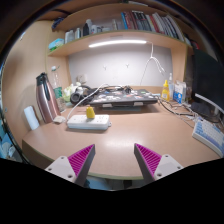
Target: Unplug charger
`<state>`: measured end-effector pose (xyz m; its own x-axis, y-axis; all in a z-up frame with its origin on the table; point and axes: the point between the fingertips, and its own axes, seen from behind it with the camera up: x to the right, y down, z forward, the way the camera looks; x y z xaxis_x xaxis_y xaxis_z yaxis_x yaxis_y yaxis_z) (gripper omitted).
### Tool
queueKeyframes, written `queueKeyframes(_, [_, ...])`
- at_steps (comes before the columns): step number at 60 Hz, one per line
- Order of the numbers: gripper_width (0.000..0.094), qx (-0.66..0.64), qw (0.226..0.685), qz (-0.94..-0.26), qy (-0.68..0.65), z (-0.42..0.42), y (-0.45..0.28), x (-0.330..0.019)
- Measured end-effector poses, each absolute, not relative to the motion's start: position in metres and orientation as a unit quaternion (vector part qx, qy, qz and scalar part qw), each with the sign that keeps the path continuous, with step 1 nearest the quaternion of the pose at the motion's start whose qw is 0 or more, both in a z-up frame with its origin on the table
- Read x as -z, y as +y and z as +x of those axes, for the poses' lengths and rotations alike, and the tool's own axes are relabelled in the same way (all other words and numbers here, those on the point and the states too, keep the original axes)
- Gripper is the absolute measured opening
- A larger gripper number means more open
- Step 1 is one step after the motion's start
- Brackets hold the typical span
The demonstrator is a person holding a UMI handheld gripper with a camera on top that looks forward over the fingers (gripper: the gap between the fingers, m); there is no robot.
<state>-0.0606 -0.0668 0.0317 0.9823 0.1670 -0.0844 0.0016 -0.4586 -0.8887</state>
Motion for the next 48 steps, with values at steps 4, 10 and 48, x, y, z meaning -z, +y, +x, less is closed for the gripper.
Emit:
queueKeyframes(4, [0.0867, -0.079, 0.522, -0.848, -0.054, -0.068, -0.058, -0.035])
queueKeyframes(10, [0.0866, -0.076, 0.525, -0.845, -0.065, -0.084, -0.041, -0.039])
queueKeyframes(48, [0.0765, -0.041, 0.542, -0.836, -0.072, -0.179, 0.115, -0.027])
